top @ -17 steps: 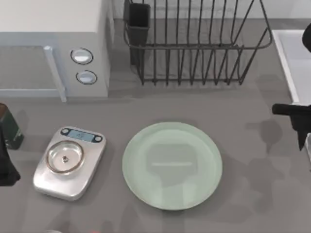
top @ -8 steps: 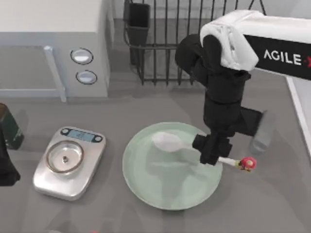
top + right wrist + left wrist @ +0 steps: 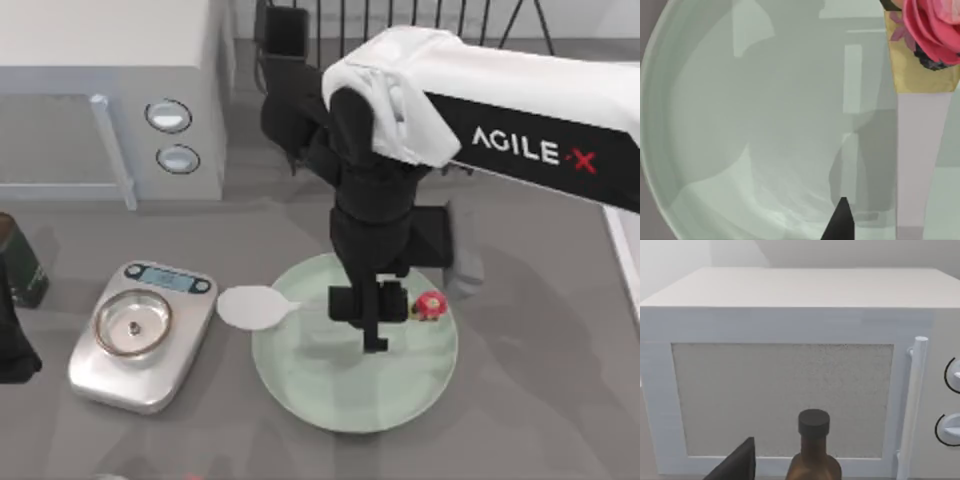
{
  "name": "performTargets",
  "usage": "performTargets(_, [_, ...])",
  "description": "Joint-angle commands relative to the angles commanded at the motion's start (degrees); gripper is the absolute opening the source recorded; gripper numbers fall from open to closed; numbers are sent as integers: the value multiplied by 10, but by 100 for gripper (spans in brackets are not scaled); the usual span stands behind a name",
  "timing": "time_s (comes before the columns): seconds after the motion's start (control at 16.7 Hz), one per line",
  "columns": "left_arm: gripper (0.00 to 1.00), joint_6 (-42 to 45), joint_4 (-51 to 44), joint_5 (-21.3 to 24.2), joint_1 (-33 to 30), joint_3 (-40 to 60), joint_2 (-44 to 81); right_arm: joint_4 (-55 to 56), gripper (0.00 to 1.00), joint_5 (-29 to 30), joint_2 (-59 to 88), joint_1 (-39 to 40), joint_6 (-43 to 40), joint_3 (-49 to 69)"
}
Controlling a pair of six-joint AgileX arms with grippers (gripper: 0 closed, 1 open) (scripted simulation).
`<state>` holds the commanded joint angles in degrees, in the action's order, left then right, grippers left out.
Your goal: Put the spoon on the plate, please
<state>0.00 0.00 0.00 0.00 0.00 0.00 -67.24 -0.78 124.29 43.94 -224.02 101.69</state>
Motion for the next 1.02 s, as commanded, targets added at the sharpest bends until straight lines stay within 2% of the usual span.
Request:
performTargets(0.42, [100,0,0,0,0,0,0,8,0,5,-3,-9,4,-3])
performTargets(1.02, [100,0,0,0,0,0,0,76,0,33,-14,-41,18,-16])
